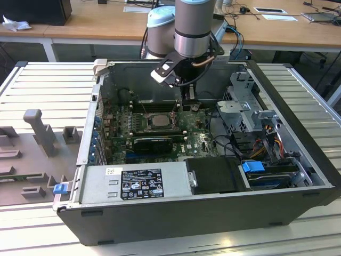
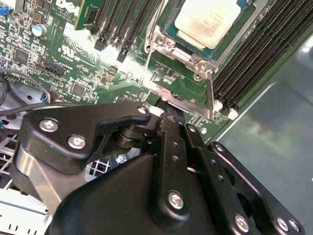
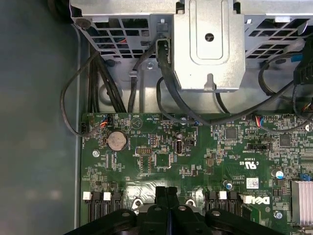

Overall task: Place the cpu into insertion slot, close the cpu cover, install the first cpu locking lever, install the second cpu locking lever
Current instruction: 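Close the cpu cover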

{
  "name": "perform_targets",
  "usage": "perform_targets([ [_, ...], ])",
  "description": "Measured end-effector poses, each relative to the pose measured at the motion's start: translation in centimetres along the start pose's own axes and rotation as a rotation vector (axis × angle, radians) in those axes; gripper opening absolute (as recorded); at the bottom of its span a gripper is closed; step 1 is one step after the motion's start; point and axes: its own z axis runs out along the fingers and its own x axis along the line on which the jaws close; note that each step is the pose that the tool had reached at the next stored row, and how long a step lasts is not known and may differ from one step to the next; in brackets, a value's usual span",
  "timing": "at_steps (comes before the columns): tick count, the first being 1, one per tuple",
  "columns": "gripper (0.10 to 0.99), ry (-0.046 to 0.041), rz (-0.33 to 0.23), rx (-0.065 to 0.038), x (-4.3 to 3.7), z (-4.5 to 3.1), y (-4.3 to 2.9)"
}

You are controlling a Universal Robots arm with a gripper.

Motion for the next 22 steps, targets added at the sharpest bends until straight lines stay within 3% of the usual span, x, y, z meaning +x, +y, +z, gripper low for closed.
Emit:
perform_targets([
  [15, 0.106, 0.0000, 0.000, 0.000, 0.00, -0.07, -1.06],
  [22, 0.106, 0.0001, 0.000, 0.000, 0.00, -0.13, -2.03],
])
